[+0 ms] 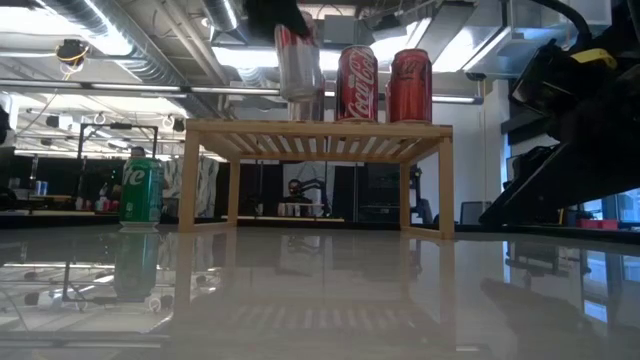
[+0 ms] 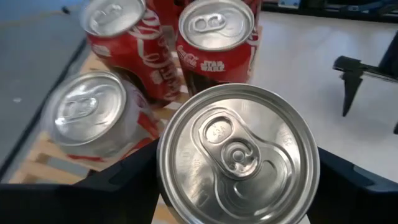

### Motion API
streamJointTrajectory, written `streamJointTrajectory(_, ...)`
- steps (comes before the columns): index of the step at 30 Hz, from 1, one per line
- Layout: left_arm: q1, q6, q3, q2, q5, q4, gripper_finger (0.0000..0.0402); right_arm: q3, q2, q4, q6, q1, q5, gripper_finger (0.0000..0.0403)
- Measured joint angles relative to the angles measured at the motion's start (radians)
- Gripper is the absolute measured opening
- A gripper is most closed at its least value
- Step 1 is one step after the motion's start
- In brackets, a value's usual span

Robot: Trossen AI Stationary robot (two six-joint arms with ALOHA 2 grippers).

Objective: Place canned beverage on shelf
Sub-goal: Put the white soda can on the shelf

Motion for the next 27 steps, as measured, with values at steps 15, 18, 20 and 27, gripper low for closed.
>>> streamJointTrajectory(15, 0.088, 0.003, 0.000, 0.066, 0.049, 0.003, 0.0287, 0.000, 0.000, 0.000, -0.003, 0.000, 0.014, 0.0374)
streamJointTrajectory(18, 0.097, 0.004, 0.000, 0.066, 0.066, 0.004, 0.0287, 0.000, 0.000, 0.000, -0.003, 0.000, 0.014, 0.0374)
streamJointTrajectory(20, 0.099, 0.019, -0.008, 0.070, 0.076, 0.018, 0.0287, 0.000, 0.000, 0.000, -0.003, 0.000, 0.014, 0.0374)
streamJointTrajectory(27, 0.101, 0.026, -0.011, 0.086, 0.075, 0.026, 0.0296, 0.000, 0.000, 0.000, -0.014, 0.000, 0.014, 0.0374)
